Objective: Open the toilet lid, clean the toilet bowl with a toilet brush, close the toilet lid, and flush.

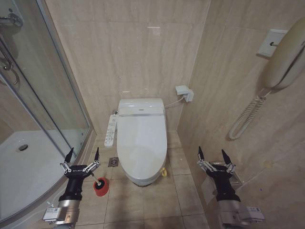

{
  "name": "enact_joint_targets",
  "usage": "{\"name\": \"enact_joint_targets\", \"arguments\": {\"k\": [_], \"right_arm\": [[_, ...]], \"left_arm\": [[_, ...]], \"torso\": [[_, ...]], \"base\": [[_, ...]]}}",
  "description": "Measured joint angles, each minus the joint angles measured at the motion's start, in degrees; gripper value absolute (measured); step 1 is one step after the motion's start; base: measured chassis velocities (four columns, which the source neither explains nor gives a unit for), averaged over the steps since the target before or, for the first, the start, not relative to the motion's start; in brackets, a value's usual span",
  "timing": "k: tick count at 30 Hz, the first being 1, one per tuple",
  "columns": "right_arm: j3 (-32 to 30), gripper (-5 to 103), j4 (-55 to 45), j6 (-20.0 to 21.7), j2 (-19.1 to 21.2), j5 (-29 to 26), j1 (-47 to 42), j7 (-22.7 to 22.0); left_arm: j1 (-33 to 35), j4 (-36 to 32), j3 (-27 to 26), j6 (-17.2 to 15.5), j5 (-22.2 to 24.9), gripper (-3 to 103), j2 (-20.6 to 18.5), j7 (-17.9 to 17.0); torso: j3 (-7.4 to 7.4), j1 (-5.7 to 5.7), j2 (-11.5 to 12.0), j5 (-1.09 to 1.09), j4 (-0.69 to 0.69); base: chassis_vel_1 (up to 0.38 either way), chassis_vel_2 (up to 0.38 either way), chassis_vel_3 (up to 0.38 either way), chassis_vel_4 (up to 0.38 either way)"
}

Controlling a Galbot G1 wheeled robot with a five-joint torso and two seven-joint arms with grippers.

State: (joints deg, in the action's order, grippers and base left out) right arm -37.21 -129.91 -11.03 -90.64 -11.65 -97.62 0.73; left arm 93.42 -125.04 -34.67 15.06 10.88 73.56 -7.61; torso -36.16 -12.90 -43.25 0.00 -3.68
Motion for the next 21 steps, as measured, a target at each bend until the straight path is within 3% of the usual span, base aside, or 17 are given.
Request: {"name": "enact_joint_targets", "arguments": {"k": [10, 21], "right_arm": [[1.2, 100, 2.6, -0.9, 1.6, 4.3, 0.4, 0.7], [5.3, 100, 13.5, 0.0, 8.8, 7.0, 3.5, -0.5]], "left_arm": [[0.0, 0.0, 0.0, 0.0, 0.0, 100, 0.0, 0.0], [0.0, 0.0, 0.0, 0.0, 0.0, 100, 0.0, 0.0]], "torso": [[-0.04, -0.09, 0.0, -0.01, -0.01], [-0.02, -0.04, 0.0, 0.02, 0.01]], "base": [[-0.049, 0.078, 0.057, -0.068], [0.002, -0.005, -0.002, 0.004]]}}
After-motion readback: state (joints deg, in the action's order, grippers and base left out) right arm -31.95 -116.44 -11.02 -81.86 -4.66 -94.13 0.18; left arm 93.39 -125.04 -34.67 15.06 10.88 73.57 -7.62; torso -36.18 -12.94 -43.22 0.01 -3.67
